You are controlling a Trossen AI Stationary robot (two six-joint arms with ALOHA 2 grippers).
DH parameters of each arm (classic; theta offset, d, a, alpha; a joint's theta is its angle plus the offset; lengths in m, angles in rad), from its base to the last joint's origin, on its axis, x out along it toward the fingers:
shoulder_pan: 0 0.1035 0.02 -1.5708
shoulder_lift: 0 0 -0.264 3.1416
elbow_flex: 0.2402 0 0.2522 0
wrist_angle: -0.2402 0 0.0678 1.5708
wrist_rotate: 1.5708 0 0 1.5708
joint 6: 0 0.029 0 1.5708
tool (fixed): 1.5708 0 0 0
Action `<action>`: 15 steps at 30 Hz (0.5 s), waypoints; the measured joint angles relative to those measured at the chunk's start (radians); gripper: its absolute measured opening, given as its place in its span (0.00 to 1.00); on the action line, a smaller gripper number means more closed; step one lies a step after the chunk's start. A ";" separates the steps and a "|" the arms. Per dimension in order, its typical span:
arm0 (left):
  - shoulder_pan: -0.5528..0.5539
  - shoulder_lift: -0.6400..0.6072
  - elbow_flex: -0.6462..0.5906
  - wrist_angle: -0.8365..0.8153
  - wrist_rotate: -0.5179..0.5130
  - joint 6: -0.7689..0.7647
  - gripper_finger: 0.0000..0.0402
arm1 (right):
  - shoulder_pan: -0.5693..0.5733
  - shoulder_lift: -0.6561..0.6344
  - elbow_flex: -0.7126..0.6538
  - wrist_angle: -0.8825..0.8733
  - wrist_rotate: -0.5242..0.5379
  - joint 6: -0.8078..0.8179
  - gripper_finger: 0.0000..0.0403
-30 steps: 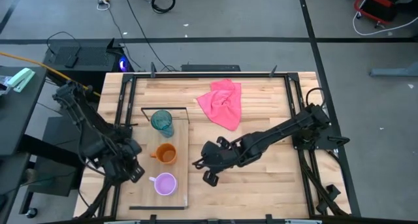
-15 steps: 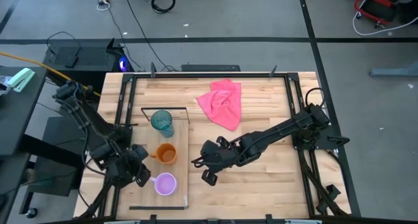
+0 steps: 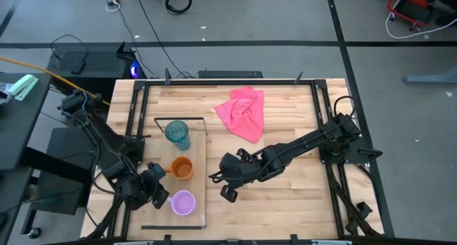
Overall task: Stack small to large cups/mugs on shelf
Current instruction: Put the purple cup on the shelf
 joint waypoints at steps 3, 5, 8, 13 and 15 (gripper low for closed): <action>-0.001 0.010 0.000 0.005 0.008 -0.006 0.04 | 0.000 0.000 0.000 0.000 0.000 0.000 0.02; -0.001 0.013 0.000 0.010 0.022 -0.006 0.05 | 0.000 0.000 0.000 -0.001 -0.002 0.000 0.02; -0.001 0.013 0.000 0.021 0.030 -0.006 0.06 | 0.000 0.000 0.000 -0.001 -0.004 0.000 0.02; -0.020 0.013 0.000 0.041 0.030 -0.006 0.02 | 0.006 0.000 0.000 0.011 -0.057 0.005 0.02; -0.029 0.013 0.000 0.037 0.031 -0.010 0.02 | 0.008 0.016 -0.001 0.050 -0.106 -0.023 0.02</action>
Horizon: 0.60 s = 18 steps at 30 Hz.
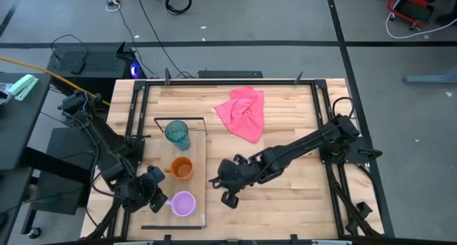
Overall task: Stack small to large cups/mugs on shelf
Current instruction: Put the purple cup on the shelf
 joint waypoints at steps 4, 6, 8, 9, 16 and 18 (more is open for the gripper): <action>-0.005 0.000 0.000 -0.004 0.000 -0.003 0.04 | -0.001 0.077 -0.002 0.123 -0.077 -0.076 0.02; -0.005 0.000 0.000 -0.004 0.000 -0.003 0.07 | -0.002 0.114 -0.002 0.183 -0.085 -0.099 0.02; -0.005 0.000 0.000 -0.007 0.000 0.000 0.09 | -0.002 0.144 -0.002 0.218 -0.087 -0.106 0.01; -0.005 -0.001 0.000 -0.009 -0.001 0.001 0.10 | -0.002 0.155 -0.002 0.230 -0.084 -0.107 0.01; -0.005 -0.001 0.000 -0.011 -0.001 0.005 0.09 | -0.020 0.213 -0.003 0.351 -0.102 -0.125 0.01; -0.005 -0.001 0.000 -0.018 0.000 0.005 0.08 | -0.020 0.223 -0.002 0.383 -0.119 -0.126 0.01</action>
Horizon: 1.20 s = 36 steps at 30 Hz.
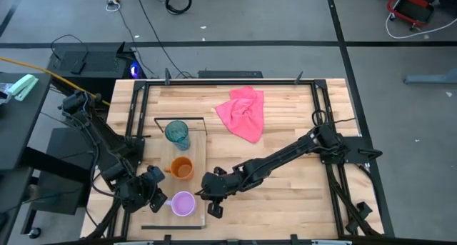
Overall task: Stack small to large cups/mugs on shelf
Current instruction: Put the purple cup on the shelf
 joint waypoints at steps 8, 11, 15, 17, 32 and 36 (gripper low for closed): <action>0.000 0.000 0.000 -0.013 0.000 -0.004 0.07 | -0.004 0.032 0.001 0.078 -0.073 -0.037 0.01; 0.000 0.000 0.000 -0.017 0.000 -0.008 0.09 | -0.008 0.046 0.001 0.089 -0.090 -0.039 0.01; 0.001 0.000 0.000 -0.030 0.000 -0.027 0.10 | -0.019 0.052 0.000 0.104 -0.096 -0.054 0.01; 0.001 0.000 0.000 -0.032 0.000 -0.028 0.10 | -0.023 0.050 0.001 0.118 -0.097 -0.066 0.01; 0.001 0.000 0.000 -0.036 -0.013 -0.029 0.08 | -0.036 0.049 0.001 0.174 -0.101 -0.097 0.01; 0.001 0.000 0.000 -0.036 -0.013 -0.030 0.09 | -0.038 0.049 0.001 0.180 -0.101 -0.113 0.01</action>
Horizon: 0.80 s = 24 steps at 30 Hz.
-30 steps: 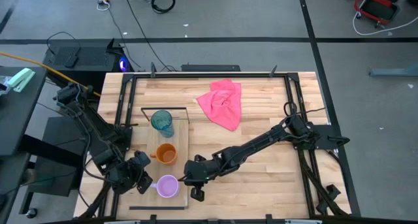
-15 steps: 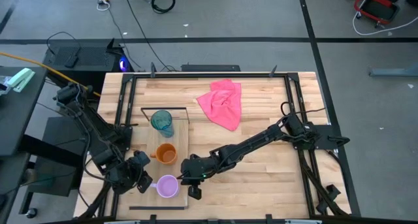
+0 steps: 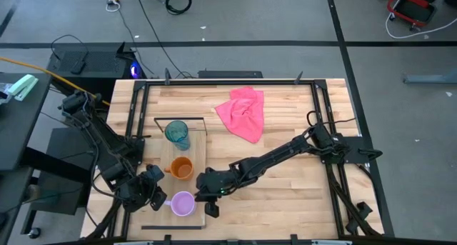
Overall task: Stack small to large cups/mugs on shelf
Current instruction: Put the purple cup on the shelf
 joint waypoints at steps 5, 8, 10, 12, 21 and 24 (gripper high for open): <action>0.000 0.000 0.000 0.000 0.000 -0.004 0.10 | -0.004 0.000 0.000 0.003 -0.001 -0.002 0.01; 0.000 0.000 0.000 -0.002 0.000 -0.004 0.09 | -0.005 0.000 0.000 0.002 -0.013 -0.003 0.01; 0.000 0.000 0.000 -0.002 -0.001 -0.004 0.08 | -0.005 0.000 0.000 0.003 -0.022 -0.005 0.01; 0.000 0.000 0.000 -0.002 -0.003 -0.004 0.08 | -0.004 0.000 0.000 0.002 -0.024 -0.008 0.01; 0.000 0.000 0.000 -0.003 -0.003 -0.005 0.09 | -0.001 0.000 0.000 -0.061 -0.044 -0.014 0.01; 0.000 0.000 0.000 -0.004 -0.003 -0.005 0.10 | 0.005 0.000 0.000 -0.059 -0.078 -0.033 0.01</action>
